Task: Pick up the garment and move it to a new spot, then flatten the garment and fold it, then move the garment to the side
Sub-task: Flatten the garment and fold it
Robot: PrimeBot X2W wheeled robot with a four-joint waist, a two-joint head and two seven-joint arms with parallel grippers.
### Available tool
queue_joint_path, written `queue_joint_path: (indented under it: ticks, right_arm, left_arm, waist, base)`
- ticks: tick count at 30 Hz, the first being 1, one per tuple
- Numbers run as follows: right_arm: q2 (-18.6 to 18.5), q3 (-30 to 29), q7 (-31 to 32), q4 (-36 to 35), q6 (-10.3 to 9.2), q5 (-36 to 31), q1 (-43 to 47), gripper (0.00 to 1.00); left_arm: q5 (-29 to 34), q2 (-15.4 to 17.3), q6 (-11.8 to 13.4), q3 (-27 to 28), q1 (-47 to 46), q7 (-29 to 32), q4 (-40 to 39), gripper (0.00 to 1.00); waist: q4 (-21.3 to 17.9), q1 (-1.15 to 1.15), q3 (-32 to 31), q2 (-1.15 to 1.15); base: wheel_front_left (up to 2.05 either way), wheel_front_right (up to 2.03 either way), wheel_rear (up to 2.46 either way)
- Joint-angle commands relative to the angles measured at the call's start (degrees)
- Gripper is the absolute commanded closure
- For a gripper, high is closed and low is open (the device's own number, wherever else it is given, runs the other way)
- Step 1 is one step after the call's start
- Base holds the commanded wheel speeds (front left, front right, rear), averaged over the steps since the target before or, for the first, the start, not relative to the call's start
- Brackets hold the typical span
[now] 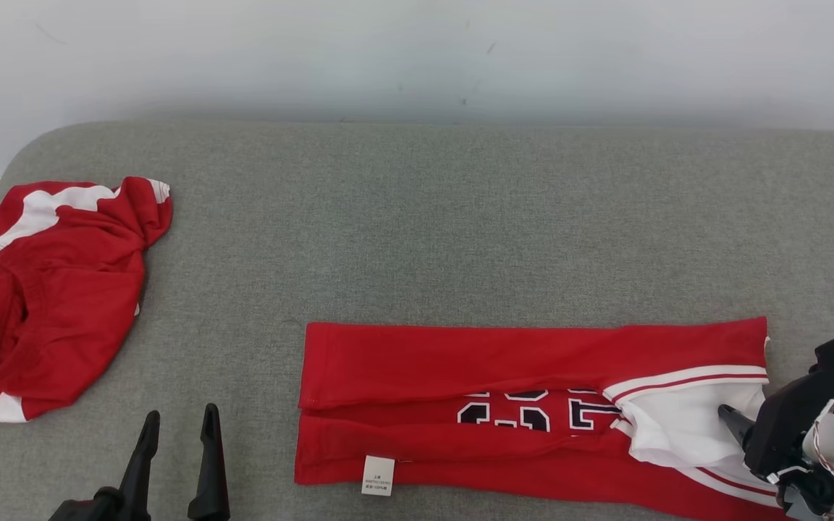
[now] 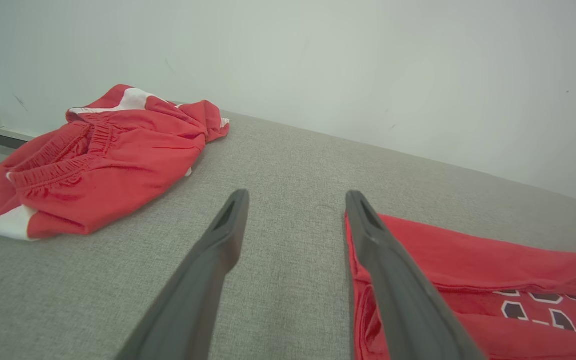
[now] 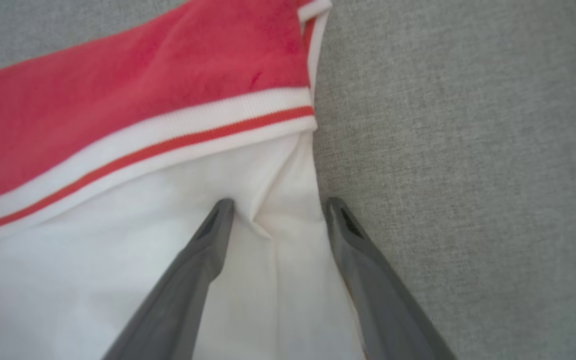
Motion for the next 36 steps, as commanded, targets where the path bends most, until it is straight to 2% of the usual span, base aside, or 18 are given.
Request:
queue_joint_path:
  ticks: [1, 2, 3, 7, 14, 26, 31, 36]
  right_arm:
    - [1.8, 1.4, 0.3, 1.2, 0.17, 0.1, 0.5, 0.41]
    - [1.7, 1.7, 0.1, 1.3, 0.17, -0.2, 0.4, 0.64]
    - [1.5, 2.0, 0.0, 1.5, 0.17, -0.5, 0.2, 1.00]
    - [0.6, 2.7, -1.1, 2.2, 0.10, -1.2, -0.5, 1.00]
    - [-2.2, -0.4, -4.8, 3.4, 0.02, -5.0, -3.2, 1.00]
    - [-11.4, -5.9, -4.9, -0.1, 0.02, -10.5, -3.4, 1.00]
    - [-11.0, -3.8, -3.1, -3.9, 0.02, -9.6, -2.4, 1.00]
    - [-7.3, 2.2, -2.0, -11.3, 0.02, -5.8, 0.5, 1.00]
  left_arm:
    - [0.2, -0.1, 0.0, 0.0, -0.9, 0.0, 0.5, 0.00]
    - [0.4, -0.1, 0.0, 0.0, -1.1, 0.0, 0.7, 0.00]
    - [0.4, 0.0, 0.0, 0.0, -1.2, 0.0, 0.9, 0.00]
    - [0.4, 0.0, -0.3, -0.2, -1.7, 0.0, 1.5, 0.00]
    - [0.7, -0.1, -0.8, -0.2, -2.0, 0.0, 2.2, 0.00]
    - [0.6, 0.0, -0.3, -0.4, 0.2, 0.0, 1.5, 0.00]
    - [0.2, 0.0, 0.2, -0.4, 0.1, 0.0, 1.5, 0.00]
    - [-0.5, 0.0, 0.8, -0.4, -0.3, 0.0, 1.4, 0.00]
  waist:
    - [-0.1, 0.00, -0.1, 0.00]
    - [-0.2, 0.00, -0.2, 0.00]
    - [-0.2, 0.00, -0.2, 0.00]
    - [-0.7, 0.00, -0.5, 0.00]
    - [-2.3, 0.00, -1.2, 0.00]
    - [-5.5, 0.00, -2.2, 0.00]
    - [-6.1, 0.00, -2.6, 0.00]
    - [-6.3, 0.00, -3.2, 0.00]
  base:
    - [0.00, 0.00, 0.00]
    - [0.00, 0.00, 0.00]
    - [0.00, 0.00, 0.00]
    - [0.00, 0.00, 0.00]
    - [0.00, 0.00, 0.00]
    - [0.00, 0.00, 0.00]
    - [0.00, 0.00, 0.00]
    - [0.00, 0.00, 0.00]
